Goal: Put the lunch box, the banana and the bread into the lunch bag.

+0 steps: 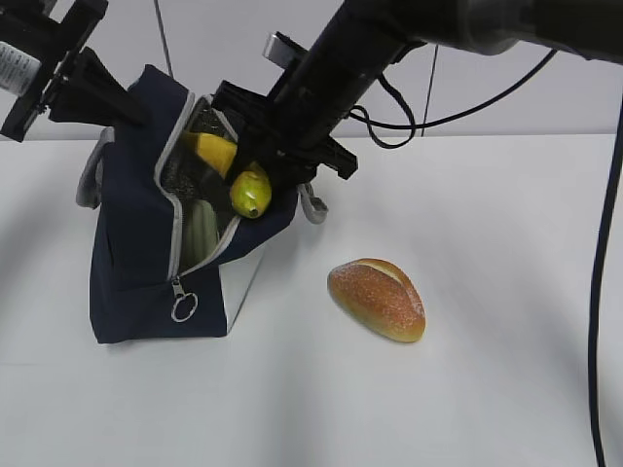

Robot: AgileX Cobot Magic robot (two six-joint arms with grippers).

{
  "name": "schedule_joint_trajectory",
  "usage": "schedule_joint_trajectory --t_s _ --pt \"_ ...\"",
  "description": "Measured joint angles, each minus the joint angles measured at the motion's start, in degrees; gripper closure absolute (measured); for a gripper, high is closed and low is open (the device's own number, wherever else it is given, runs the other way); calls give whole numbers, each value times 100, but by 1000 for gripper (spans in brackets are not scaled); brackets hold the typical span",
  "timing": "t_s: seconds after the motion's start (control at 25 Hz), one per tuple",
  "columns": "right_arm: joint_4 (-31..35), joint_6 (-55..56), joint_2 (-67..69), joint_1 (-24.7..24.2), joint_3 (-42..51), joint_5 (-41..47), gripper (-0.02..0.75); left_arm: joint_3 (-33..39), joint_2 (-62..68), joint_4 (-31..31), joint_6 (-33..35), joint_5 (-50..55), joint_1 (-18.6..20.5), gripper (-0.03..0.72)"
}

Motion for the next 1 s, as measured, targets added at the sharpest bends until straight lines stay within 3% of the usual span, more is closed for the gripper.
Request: schedule_joint_trajectory --t_s 0.4,0.48,0.68,0.84,1.0 --pt "-58 -298 77 625 0 -1403 435 0 0 89 0 -44 0 691" --pt "-73 -563 102 696 9 -1509 394 0 0 125 0 -44 0 691" --pt "-73 -1012 127 755 9 -1585 168 0 0 93 0 9 0 691" --pt "-90 -1138 137 755 -21 -1507 136 0 0 87 0 13 0 691" --pt "-529 -1161 149 720 -483 -907 160 0 0 80 0 20 0 691"
